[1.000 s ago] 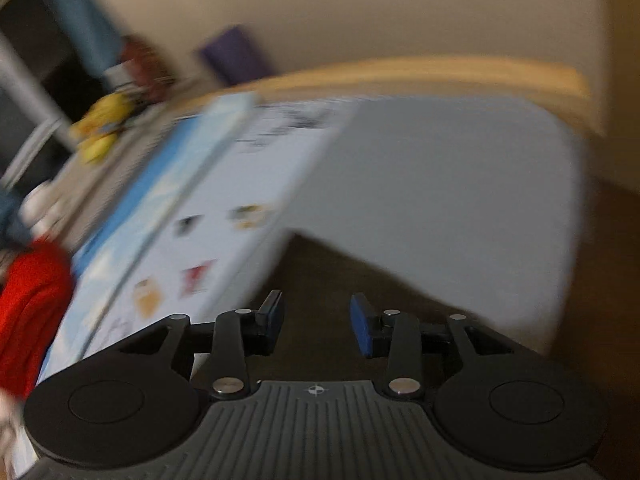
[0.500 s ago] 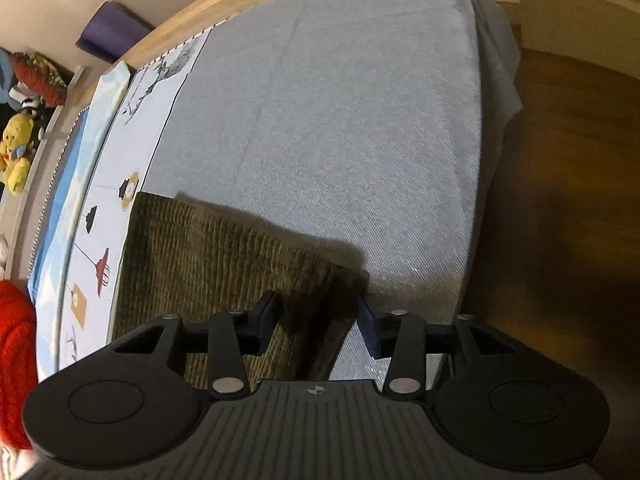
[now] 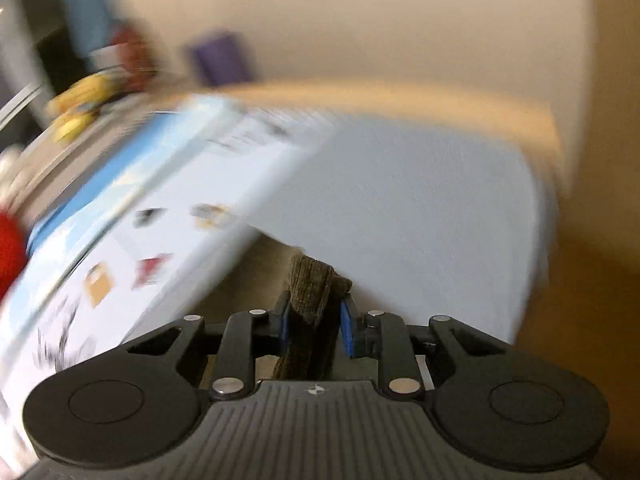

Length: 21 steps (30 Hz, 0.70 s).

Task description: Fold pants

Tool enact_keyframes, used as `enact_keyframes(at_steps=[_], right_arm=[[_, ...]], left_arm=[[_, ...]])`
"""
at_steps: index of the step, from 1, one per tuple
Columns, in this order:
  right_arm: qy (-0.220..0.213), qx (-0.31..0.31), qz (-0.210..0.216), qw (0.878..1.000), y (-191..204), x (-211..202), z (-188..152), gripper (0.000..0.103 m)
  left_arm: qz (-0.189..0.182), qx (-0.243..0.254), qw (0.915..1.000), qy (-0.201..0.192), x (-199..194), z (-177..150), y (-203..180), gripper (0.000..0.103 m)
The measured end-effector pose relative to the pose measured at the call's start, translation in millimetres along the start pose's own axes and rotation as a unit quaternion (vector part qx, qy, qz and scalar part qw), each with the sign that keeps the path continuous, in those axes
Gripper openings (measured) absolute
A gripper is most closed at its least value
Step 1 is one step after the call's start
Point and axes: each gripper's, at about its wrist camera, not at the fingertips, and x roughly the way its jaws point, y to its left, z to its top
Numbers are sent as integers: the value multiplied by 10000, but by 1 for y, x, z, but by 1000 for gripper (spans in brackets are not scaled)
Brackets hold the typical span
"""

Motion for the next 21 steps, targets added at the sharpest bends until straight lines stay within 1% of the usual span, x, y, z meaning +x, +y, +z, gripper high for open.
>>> enact_keyframes(at_steps=[1,2,3,4,5,6,7,8,9,10,11,12,13,14,15,16,17,18,19,20,21], right_arm=[[-300,-554,209,9978,32,-18,-3,25],[-564,-1081,454,9915,65,-36,-10,25],[-825,-1603,725,9809,100,-57,-22,25],[-1045,-2094,1040,9666,133,-77,-39,25],[-1167,-2491,1366,9517,161,-93,-58,25],[-1198,-2907,1778,9325,192,-109,-83,25],[-1164,-3218,2091,9160,215,-119,-106,25],[-1108,-3485,2354,9005,235,-126,-130,25],[-931,-3812,2654,8807,257,-129,-160,26],[-670,-4068,2870,8646,273,-129,-184,27],[-271,-4318,3113,8461,288,-126,-212,28],[59,-4485,3298,8307,297,-124,-233,29],[399,-4650,3456,8141,303,-121,-254,31],[631,-4838,3462,8013,307,-120,-274,37],[510,-5002,3361,7964,308,-124,-286,38],[307,-5119,3322,7917,307,-130,-291,40],[248,-5168,3392,7857,307,-136,-288,41],[304,-5084,3538,7845,307,-138,-280,43],[357,-4929,3697,7868,307,-140,-270,39],[361,-4757,3817,7916,305,-142,-260,39],[294,-4646,3835,7976,303,-145,-254,42]], left_arm=[[68,-95,9999,-22,-2,-1,8,70],[129,-167,9998,-41,-4,-1,15,70],[179,-239,9995,-58,-6,-2,21,70],[213,-321,9992,-72,-7,-3,28,70],[234,-405,9989,-85,-10,-5,36,70],[251,-483,9985,-101,-12,-6,44,70],[271,-555,9980,-114,-14,-8,51,70],[298,-641,9974,-108,-16,-11,60,70],[314,-716,9969,-91,-18,-14,67,70],[323,-791,9963,-75,-19,-16,74,69],[325,-859,9958,-63,-21,-20,81,69],[320,-913,9953,-54,-23,-23,87,69],[317,-945,9950,-34,-24,-26,93,69],[323,-954,9949,-11,-24,-29,97,69],[332,-947,9949,8,-25,-32,101,70],[341,-936,9950,12,-26,-34,105,70],[348,-923,9951,3,-27,-36,108,70],[352,-913,9952,-3,-27,-39,112,70],[366,-908,9952,1,-28,-40,117,70],[390,-923,9950,-8,-28,-41,121,70],[410,-955,9946,-22,-29,-42,125,70]])
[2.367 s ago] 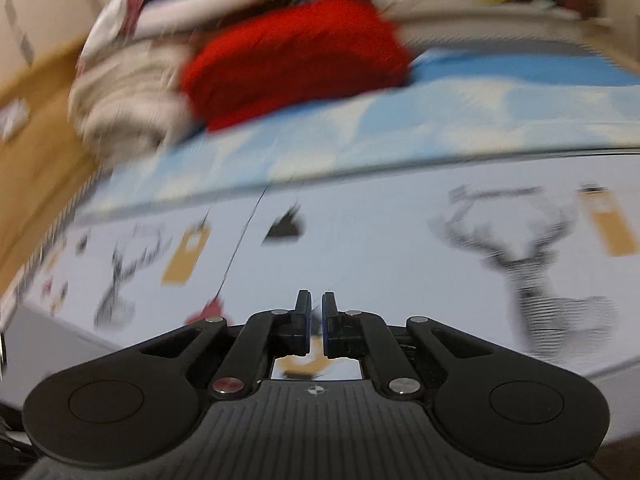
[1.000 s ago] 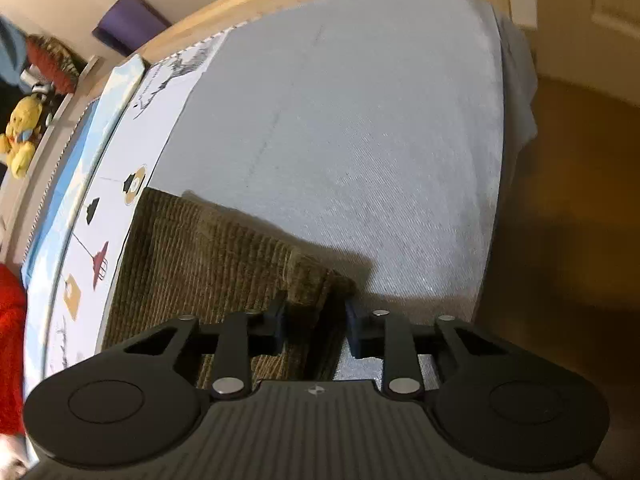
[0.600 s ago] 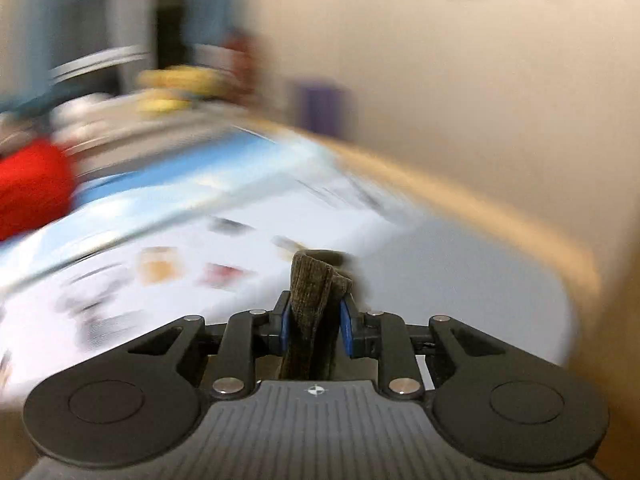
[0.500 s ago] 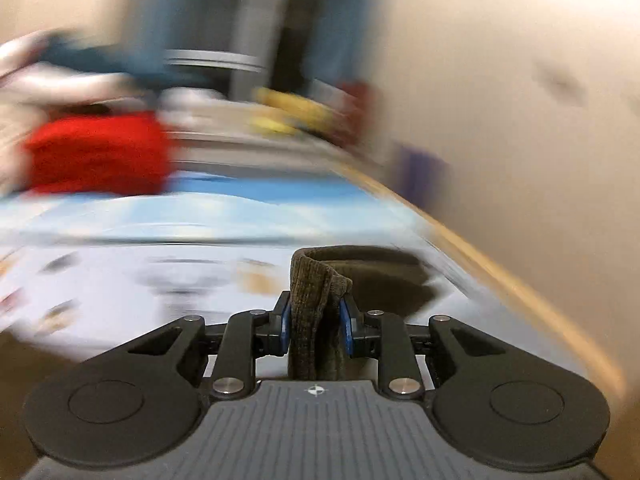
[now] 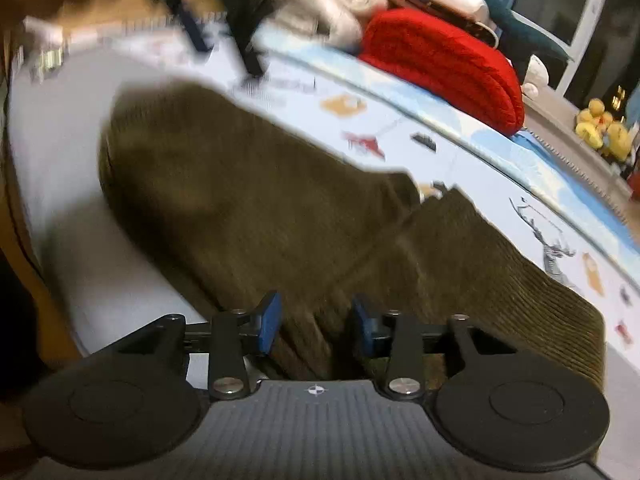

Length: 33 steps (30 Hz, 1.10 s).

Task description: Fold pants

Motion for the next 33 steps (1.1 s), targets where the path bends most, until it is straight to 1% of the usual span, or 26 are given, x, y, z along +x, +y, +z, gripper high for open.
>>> enact_keyframes(at_steps=[2,3,5,6,8,9,10,11,13,14,15,17,18,20,21,22,24,25,26,27,28,29,30,31,32,33], right_arm=[[-62,73,-173,9998,-9,0,0,50],[28,105,-214,9997,-11,5,-2,55],[323,206,-172,9991,-5,13,-12,55],[444,279,-75,9986,-3,20,-18,55],[461,406,83,9981,-2,25,-23,54],[435,434,161,9980,-2,25,-23,47],[427,450,283,9977,-1,23,-23,16],[419,392,353,9977,1,22,-19,16],[161,-121,413,9989,15,6,-17,15],[119,-359,502,9980,20,2,-18,15],[172,-526,612,9966,23,1,-21,15],[367,-655,728,9945,25,5,-30,16],[322,-715,726,9943,26,4,-30,16],[333,-607,763,9947,21,-2,-26,18],[277,-419,750,9959,16,-5,-23,18],[104,-140,705,9974,9,-13,-21,18],[-335,393,678,9964,-5,-29,-18,20],[-412,584,622,9955,-10,-33,-17,21],[-371,731,544,9952,-12,-31,-19,21],[-215,723,591,9954,-13,-28,-22,21],[60,608,726,9955,-10,-20,-27,21],[524,428,917,9935,-5,-9,-34,21],[534,224,925,9940,0,-10,-38,24],[399,50,851,9956,4,-16,-37,24],[328,61,842,9959,3,-21,-32,23],[163,206,851,9960,-1,-27,-28,23]], left_arm=[[1,-91,10000,-13,-1,0,7,69],[-7,-126,9999,-6,-1,0,9,70],[-22,-107,9999,1,-1,0,7,70],[-34,-74,10000,1,-1,0,5,70],[-49,19,10000,31,0,0,-2,69],[-43,64,10000,46,1,-1,-5,70],[-37,103,9999,54,2,-1,-7,70],[-30,132,9999,53,3,-1,-10,70],[-24,150,9999,46,3,-1,-12,69],[-18,145,9999,48,4,0,-13,69],[-11,148,9999,58,5,1,-14,70],[5,151,9999,69,7,1,-16,70],[1,147,9999,81,7,2,-18,69],[-21,171,9998,116,9,2,-23,70],[-24,220,9997,125,10,2,-26,70],[-23,275,9995,125,10,2,-29,70],[-16,344,9993,117,12,1,-34,70],[-5,353,9993,130,13,2,-35,70],[14,352,9993,144,14,2,-36,70],[27,348,9993,148,15,2,-37,70],[33,342,9993,150,15,2,-38,70],[31,343,9993,158,16,3,-40,70],[26,351,9992,164,16,3,-41,70],[18,369,9992,168,16,3,-43,70],[11,395,9991,167,17,3,-45,70],[10,422,9990,163,17,3,-46,70]])
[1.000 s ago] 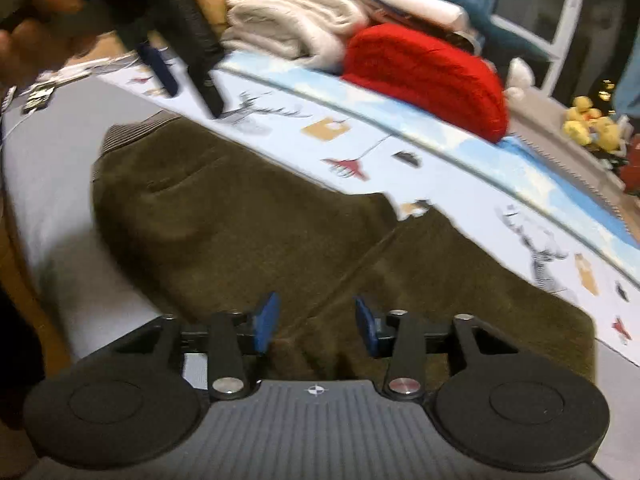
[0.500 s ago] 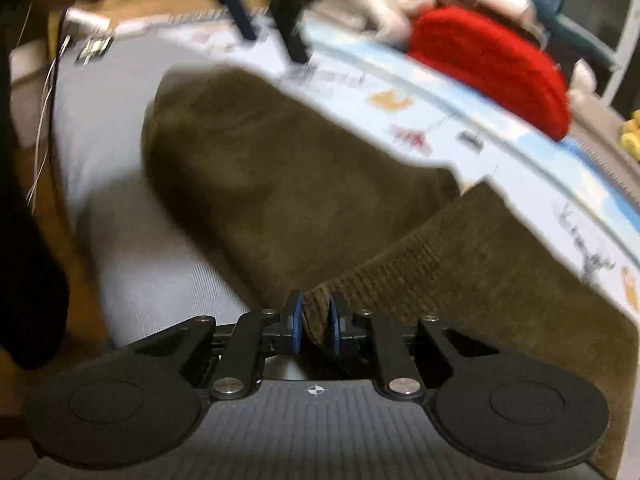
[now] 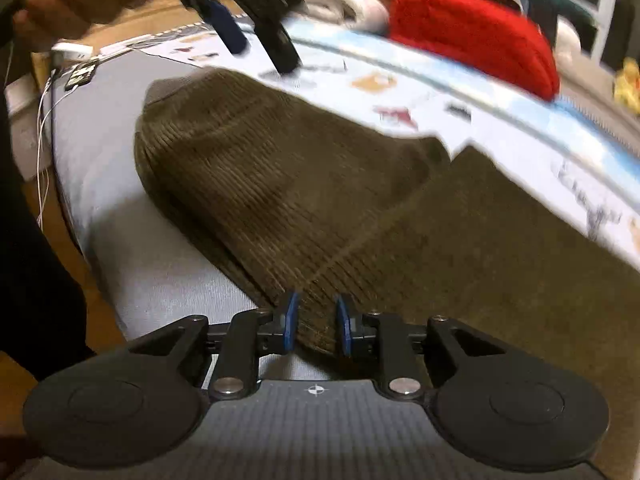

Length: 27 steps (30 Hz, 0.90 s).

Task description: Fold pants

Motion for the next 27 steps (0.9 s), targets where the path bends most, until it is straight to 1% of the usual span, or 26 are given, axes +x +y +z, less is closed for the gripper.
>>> enact_keyframes(at_steps=[1,2,3,4,5,6,7,8,9,10,13,14,15,16,17,18,20,22,23,24,26,27], right_arm=[[-317,237,16,9992,-6,-11,4,23],[-518,437,-7,9977,-12,-18,6,23],[-615,613,-117,9962,-18,-22,7,23],[-586,699,-228,9956,-22,-22,6,24],[-411,754,-304,9958,-27,-17,2,25],[-171,771,-278,9965,-29,-9,-3,25],[300,764,-135,9965,-30,3,-11,25],[493,674,-105,9965,-28,8,-17,25],[319,483,-179,9982,-24,4,-17,25],[302,452,-206,9983,-23,0,-14,25],[-191,804,-283,9962,-33,-13,-7,24],[-156,850,-400,9955,-35,-12,-7,25],[48,805,-464,9957,-35,-8,-9,25],[396,669,-483,9958,-34,1,-13,25],[596,447,-525,9958,-30,7,-18,25],[457,216,-615,9968,-23,4,-21,25],[458,145,-690,9965,-21,-4,-12,25],[89,207,-738,9970,-28,-20,6,25],[-51,215,-769,9968,-31,-28,16,27],[-196,178,-813,9963,-35,-40,27,29],[-464,52,-908,9948,-45,-60,42,41],[-578,18,-958,9937,-50,-66,49,43]], left_arm=[[4,25,10000,-3,0,0,-1,70],[12,33,10000,-5,1,0,-1,70],[21,29,10000,-3,1,0,-1,70],[27,18,10000,6,2,0,0,70],[32,4,10000,14,2,0,2,70],[36,-3,10000,15,2,-1,3,70],[40,-7,10000,15,1,-1,4,70],[45,-15,10000,17,1,-2,6,70],[52,-29,10000,23,1,-2,8,70],[59,-45,10000,25,1,-3,10,70],[72,-83,9999,5,-1,-5,17,70],[84,-97,9999,3,-1,-7,20,70],[93,-112,9999,5,-2,-8,23,70],[98,-124,9999,7,-2,-9,26,70],[101,-139,9999,5,-3,-11,29,70],[102,-160,9998,6,-4,-12,32,70],[103,-240,9997,12,-6,-17,42,70],[89,-349,9994,11,-8,-22,54,70],[83,-425,9991,-3,-10,-26,62,70],[69,-504,9987,-21,-12,-29,70,67],[44,-701,9975,-76,-16,-36,86,56],[16,-807,9967,-108,-18,-41,95,42]])
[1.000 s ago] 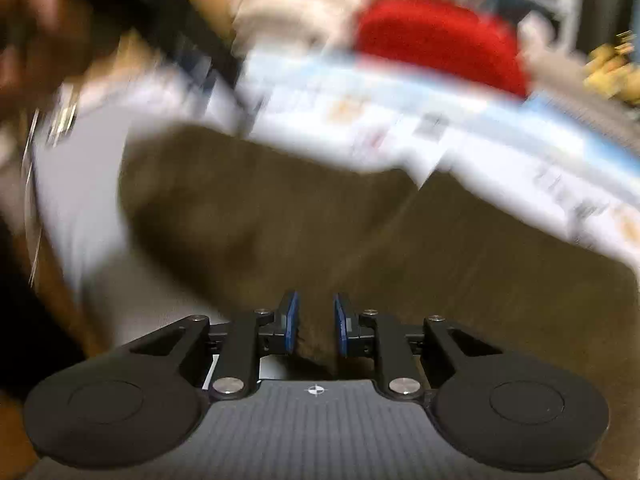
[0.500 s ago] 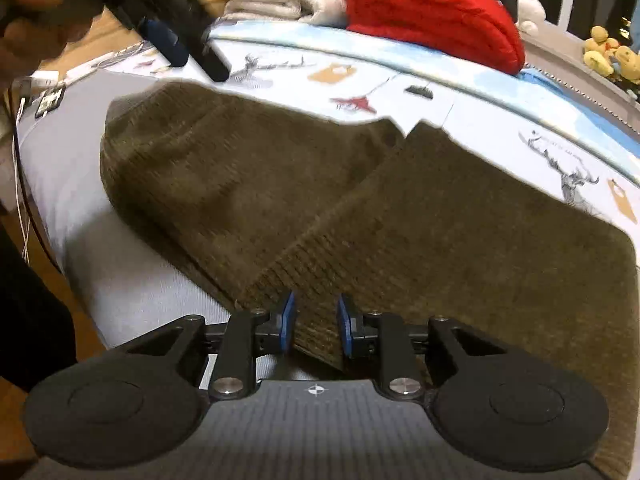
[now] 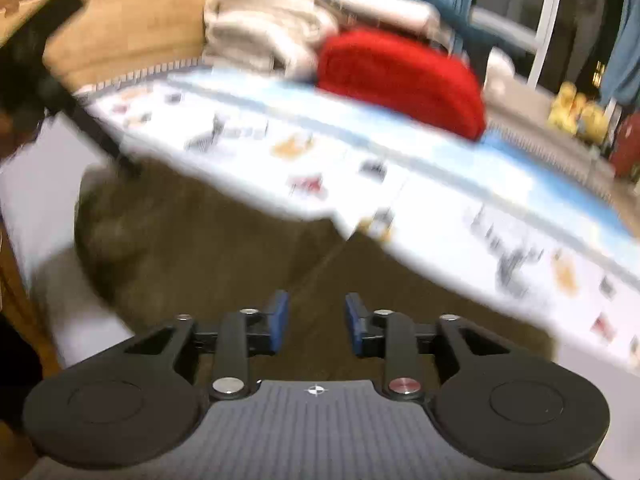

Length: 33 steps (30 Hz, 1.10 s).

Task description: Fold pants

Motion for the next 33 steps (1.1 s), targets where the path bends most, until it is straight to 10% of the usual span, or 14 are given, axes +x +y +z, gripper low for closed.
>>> enact_keyframes(at_steps=[3,8,27,33], right_arm=[[-306,62,-65,9995,-19,-11,9,45],[19,656,-155,9977,-34,20,-28,45],[1521,-107,191,9881,-1,77,-65,45],[1554,24,261,9875,-5,75,-66,44]], left_arm=[[-143,-383,9991,-77,-7,-9,28,18],[-364,-1091,9934,-15,-8,-30,74,17],[-531,-2833,9529,947,67,-75,124,72],[-109,-2447,9670,706,76,-72,102,72]])
